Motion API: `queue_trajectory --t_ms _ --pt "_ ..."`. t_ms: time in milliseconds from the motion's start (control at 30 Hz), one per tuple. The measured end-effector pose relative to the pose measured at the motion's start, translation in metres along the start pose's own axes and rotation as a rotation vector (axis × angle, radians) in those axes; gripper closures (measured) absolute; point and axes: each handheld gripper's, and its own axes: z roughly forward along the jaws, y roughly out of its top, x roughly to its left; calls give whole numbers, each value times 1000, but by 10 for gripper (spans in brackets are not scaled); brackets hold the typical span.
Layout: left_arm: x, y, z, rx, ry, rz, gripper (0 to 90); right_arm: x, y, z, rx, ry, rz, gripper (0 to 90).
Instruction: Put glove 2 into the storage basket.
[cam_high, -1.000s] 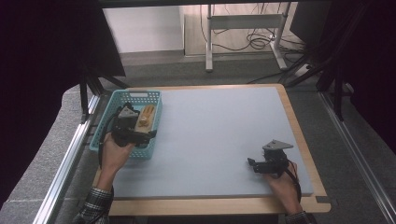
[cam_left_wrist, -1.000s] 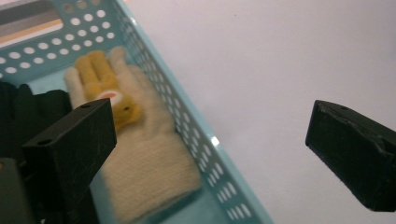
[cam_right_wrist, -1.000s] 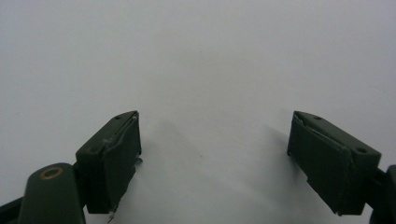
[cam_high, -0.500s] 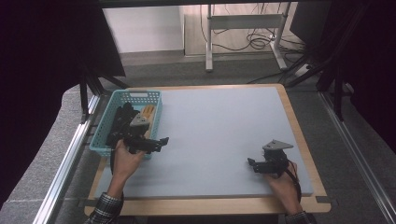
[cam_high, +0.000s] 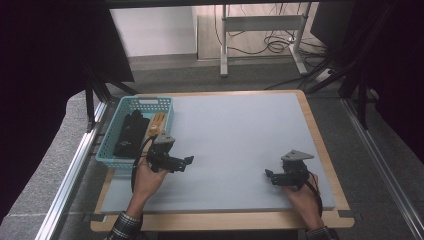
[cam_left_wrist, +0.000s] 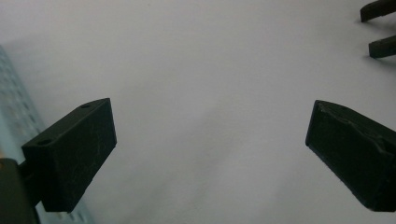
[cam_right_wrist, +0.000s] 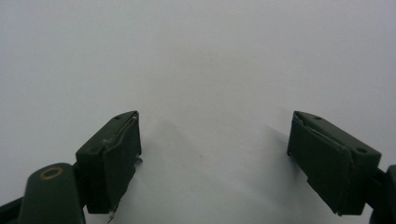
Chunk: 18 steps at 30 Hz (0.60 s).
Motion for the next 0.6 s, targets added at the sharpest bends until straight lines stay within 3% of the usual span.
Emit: queue_trajectory --t_ms 600 --pt "-21 -13 22 16 -64 13 24 0 0 0 0 0 0 168"
